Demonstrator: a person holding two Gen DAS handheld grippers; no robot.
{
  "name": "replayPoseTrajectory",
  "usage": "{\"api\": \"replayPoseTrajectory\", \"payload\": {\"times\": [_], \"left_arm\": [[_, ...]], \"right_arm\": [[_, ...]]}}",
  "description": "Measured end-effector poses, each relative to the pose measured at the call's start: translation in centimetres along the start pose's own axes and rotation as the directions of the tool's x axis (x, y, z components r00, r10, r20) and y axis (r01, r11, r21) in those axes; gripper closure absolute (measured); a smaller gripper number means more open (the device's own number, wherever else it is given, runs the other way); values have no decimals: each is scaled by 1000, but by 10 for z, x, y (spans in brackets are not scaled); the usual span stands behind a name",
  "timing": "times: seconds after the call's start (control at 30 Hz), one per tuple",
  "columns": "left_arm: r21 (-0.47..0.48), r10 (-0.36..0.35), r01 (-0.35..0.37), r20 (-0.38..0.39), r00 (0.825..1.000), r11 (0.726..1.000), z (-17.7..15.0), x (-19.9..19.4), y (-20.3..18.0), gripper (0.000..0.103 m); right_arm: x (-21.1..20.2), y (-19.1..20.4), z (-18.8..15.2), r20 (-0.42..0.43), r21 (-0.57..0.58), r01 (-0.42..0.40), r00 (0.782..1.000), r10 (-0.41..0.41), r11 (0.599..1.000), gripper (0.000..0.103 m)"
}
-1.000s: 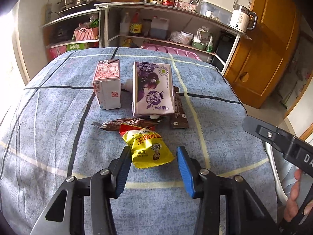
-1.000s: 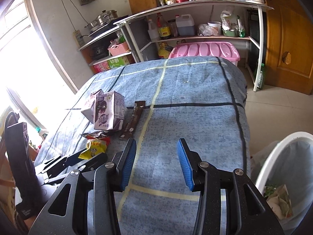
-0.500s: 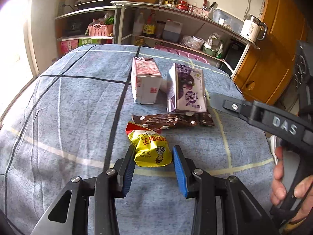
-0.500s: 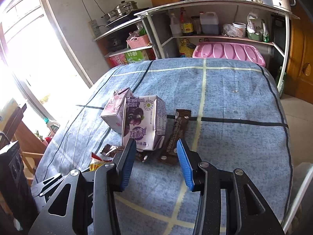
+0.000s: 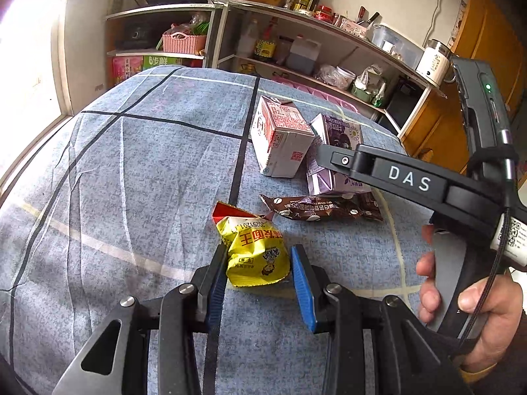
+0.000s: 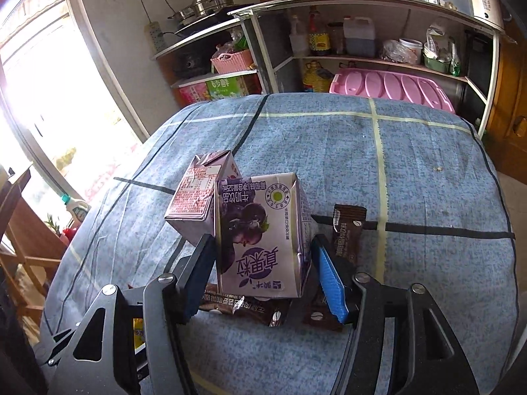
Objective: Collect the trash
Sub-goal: 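Grasp the yellow chip bag with the left tool while the right tool grasps the purple drink carton, then carry the chip bag with the left tool into the bin while the right tool drops the purple carton there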
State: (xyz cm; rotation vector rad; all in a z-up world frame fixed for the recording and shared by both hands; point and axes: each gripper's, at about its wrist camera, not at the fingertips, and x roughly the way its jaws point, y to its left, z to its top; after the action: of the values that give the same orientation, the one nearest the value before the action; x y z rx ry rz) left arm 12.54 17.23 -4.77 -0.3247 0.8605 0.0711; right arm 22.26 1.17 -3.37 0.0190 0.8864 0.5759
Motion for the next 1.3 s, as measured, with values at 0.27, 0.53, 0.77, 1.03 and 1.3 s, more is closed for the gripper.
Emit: {"api": "replayPoseTrajectory", "payload": {"times": [0.27,0.53,0.77,1.03,1.3], "left_arm": [[-1,-6,6,-1,1000,1000,0,2,1,65],[2,-8,8,13,1000,1000,-6,-7,-2,65],[23,-19,19,27,999,1000,-11,-20,-13,65],[48,-31,29,49,998,998,-14,-39,-25,65],[101,-69,61,72,995,993,-16,-56,-54,65]], "right_arm": [[-1,1,-5,2,-13,38,999,-38,999,42],[-30,-13,-12,44,30,23,999,-25,999,42],[-56,-21,-23,66,62,10,998,-14,998,42],[-84,-28,-37,96,91,-4,995,-5,996,43],[-114,-48,-58,116,130,3,993,-18,991,42]]}}
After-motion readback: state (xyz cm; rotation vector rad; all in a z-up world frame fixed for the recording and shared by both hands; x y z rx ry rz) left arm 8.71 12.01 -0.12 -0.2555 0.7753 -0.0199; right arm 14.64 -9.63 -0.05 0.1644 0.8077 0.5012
